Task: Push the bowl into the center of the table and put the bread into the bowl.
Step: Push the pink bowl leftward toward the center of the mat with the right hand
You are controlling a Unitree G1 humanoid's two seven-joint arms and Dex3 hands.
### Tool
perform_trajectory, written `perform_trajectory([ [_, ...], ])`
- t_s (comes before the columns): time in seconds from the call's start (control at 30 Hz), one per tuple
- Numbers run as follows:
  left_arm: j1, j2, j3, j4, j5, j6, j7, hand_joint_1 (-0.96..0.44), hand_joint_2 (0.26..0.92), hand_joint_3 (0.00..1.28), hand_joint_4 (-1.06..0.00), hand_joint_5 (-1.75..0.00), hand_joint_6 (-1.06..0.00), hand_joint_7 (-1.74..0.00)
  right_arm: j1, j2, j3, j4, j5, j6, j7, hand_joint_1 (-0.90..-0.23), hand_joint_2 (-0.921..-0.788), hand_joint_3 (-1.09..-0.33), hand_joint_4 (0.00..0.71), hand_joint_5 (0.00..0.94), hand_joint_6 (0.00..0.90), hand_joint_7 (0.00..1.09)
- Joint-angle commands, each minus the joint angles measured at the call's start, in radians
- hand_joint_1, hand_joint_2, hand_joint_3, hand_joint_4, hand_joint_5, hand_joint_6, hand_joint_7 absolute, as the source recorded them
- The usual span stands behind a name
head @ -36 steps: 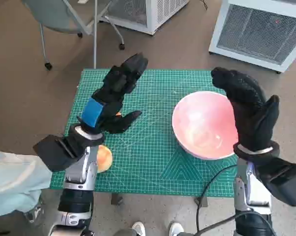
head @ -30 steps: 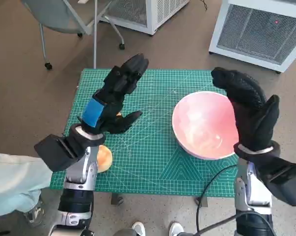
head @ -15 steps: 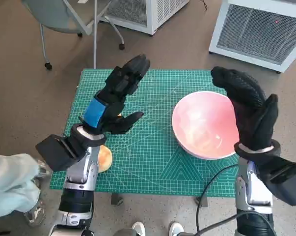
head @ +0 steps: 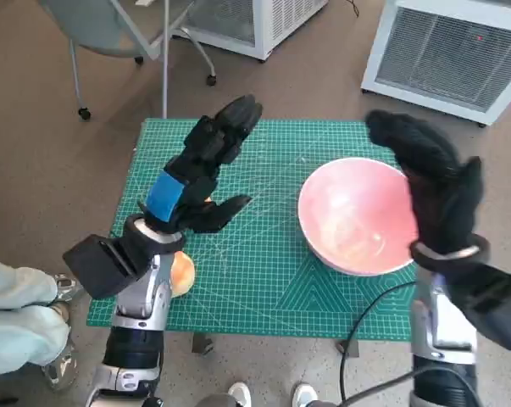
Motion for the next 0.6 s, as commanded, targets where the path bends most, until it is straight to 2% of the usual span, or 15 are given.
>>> perform_trajectory([
  [0.03, 0.021, -0.002, 0.018, 0.008, 0.014, -0.053, 0.028, -0.52, 0.921, 0.33, -0.19, 0.00, -0.07, -0.37, 0.033, -0.011, -0.068, 0.056, 0.021, -0.032, -0.023, -0.644, -0.921, -0.707, 0.120, 0.002, -0.001, 0.46],
  [0.23, 0.027, -0.020, 0.033, 0.053, 0.037, -0.127, 0.080, -0.52, 0.921, 0.32, -0.21, -0.01, -0.08, -0.36, 0.023, 0.002, -0.148, 0.182, 0.007, -0.128, -0.088, -0.634, -0.921, -0.733, 0.123, 0.003, -0.001, 0.46],
  [0.33, 0.024, -0.028, 0.036, 0.077, 0.049, -0.155, 0.102, -0.51, 0.921, 0.32, -0.21, -0.01, -0.09, -0.36, 0.015, 0.005, -0.171, 0.253, -0.005, -0.185, -0.110, -0.632, -0.921, -0.739, 0.141, 0.010, 0.001, 0.49],
  [0.6, 0.021, -0.044, 0.032, 0.124, 0.072, -0.207, 0.144, -0.50, 0.921, 0.33, -0.22, -0.01, -0.10, -0.34, -0.043, 0.004, -0.220, 0.553, -0.035, -0.361, -0.166, -0.624, -0.921, -0.746, 0.179, 0.024, 0.019, 0.54],
])
